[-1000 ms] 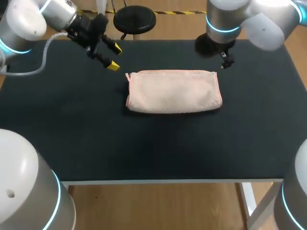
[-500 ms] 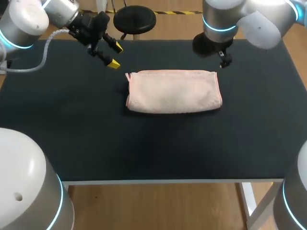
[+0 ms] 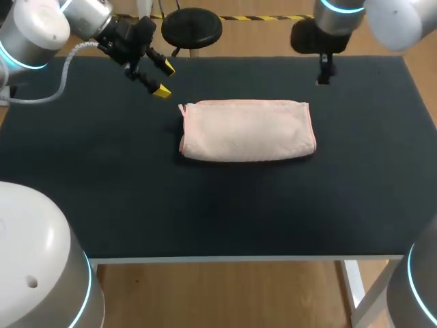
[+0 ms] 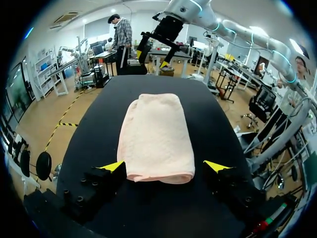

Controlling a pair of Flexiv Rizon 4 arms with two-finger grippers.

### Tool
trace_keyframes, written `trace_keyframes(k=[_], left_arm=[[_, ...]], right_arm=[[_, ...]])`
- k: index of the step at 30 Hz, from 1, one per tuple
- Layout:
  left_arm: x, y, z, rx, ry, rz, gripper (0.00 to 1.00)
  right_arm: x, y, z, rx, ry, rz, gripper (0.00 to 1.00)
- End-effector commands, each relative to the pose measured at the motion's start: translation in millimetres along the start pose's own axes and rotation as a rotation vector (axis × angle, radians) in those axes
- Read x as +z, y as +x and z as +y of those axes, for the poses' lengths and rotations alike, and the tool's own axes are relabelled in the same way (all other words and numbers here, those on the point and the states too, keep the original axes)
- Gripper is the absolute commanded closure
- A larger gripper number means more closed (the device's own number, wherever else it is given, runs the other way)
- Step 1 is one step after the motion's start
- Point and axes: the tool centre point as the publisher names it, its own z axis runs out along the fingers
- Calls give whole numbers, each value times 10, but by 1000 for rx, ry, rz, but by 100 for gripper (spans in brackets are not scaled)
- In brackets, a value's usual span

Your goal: Fold the towel

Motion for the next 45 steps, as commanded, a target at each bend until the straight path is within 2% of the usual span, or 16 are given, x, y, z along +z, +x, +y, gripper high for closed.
trace_keyframes(k=[1,2,3,4,5,6,7,8,25,29,32,40,45], left_arm=[[6,-8,6,1,1,1,0],[6,-8,6,1,1,1,0],[6,-8,6,1,1,1,0],[6,-8,6,1,1,1,0],[6,-8,6,1,1,1,0],[6,-8,6,1,1,1,0],[6,-8,6,1,1,1,0],[6,-8,6,1,1,1,0],[6,-8,6,1,1,1,0],[6,-8,6,1,1,1,0],[6,-8,6,1,1,1,0],[6,-8,6,1,1,1,0],[6,-8,6,1,1,1,0]], right_arm=[[95,-2,-219,1153,-423,546,0],[115,-2,-270,1261,-439,602,0],[136,4,-315,1303,-448,669,0],[150,5,-345,1325,-446,637,0],[161,7,-375,1358,-452,646,0],[164,5,-395,1345,-456,672,0],[145,-11,-390,1242,-463,625,0],[111,-14,-353,1072,-402,517,0],[111,-14,-353,1072,-402,517,0],[250,230,-269,1235,-527,590,0],[385,411,-173,1294,-567,652,0],[650,731,-42,1379,-587,732,0],[836,890,7,1401,-553,776,0]])
